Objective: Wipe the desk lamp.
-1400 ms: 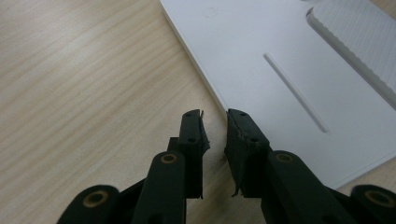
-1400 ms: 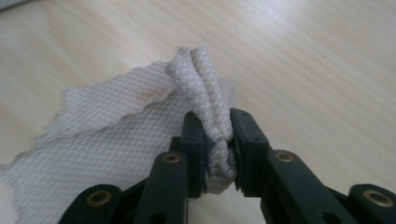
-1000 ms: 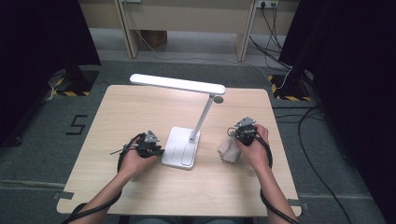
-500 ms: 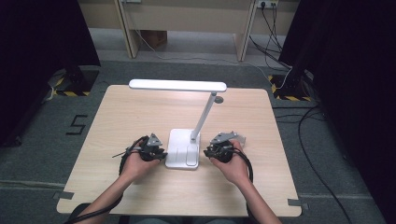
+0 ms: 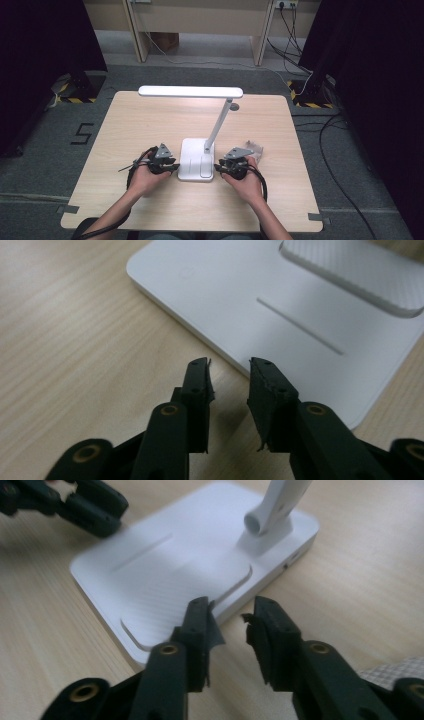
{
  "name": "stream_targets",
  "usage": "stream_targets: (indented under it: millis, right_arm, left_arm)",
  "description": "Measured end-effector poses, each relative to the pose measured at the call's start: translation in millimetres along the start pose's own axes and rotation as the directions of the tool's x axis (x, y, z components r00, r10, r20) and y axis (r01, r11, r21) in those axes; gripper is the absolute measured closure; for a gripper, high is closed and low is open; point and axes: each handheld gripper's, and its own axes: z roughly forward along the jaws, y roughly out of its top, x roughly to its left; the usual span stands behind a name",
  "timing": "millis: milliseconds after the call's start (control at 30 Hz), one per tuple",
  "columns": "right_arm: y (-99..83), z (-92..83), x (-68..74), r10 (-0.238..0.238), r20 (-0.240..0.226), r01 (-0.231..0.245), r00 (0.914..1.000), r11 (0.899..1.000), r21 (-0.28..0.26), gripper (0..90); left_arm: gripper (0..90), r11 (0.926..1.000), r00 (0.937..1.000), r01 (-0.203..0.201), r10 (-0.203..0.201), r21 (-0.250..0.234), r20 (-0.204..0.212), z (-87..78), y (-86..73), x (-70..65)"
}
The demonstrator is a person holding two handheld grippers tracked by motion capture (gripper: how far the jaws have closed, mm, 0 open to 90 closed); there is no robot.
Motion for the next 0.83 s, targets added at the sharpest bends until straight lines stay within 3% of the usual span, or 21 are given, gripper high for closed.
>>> stream_targets:
  millis: [100,267,467,633,767,833]
  right_arm:
    - [-7.7,-19.4,-4.1,0.005,0.050,-0.003,0.9988,0.999,-0.050,58.7]
    - [-35.6,-57.5,-13.9,0.046,0.100,-0.033,0.9940,0.991,-0.127,52.9]
    - [-70.3,-98.3,-19.6,0.099,0.158,-0.068,0.9825,0.980,-0.187,50.7]
    - [-88.5,-107.0,-15.8,0.139,0.179,-0.099,0.9739,0.971,-0.220,49.9]
    - [-89.8,-108.6,-14.1,0.139,0.201,-0.091,0.9698,0.968,-0.233,49.4]
    - [-90.1,-109.1,-16.6,0.147,0.199,-0.094,0.9689,0.963,-0.251,49.4]
  left_arm:
    - [59.6,0.9995,0.9995,0.000,-0.001,-0.031,-0.033,-15.1,-8.3,5.1]
    - [51.2,0.9940,0.9954,0.056,-0.063,-0.094,-0.073,-46.8,-31.6,18.3]
    - [47.1,0.9820,0.9784,0.144,-0.160,-0.122,-0.131,-78.7,-63.3,32.0]
    - [45.8,0.9641,0.9586,0.204,-0.232,-0.170,-0.165,-87.2,-83.0,29.1]
    - [44.2,0.9553,0.9567,0.202,-0.240,-0.216,-0.165,-89.7,-85.2,28.4]
    - [44.1,0.9554,0.9575,0.191,-0.232,-0.225,-0.172,-88.9,-85.1,30.5]
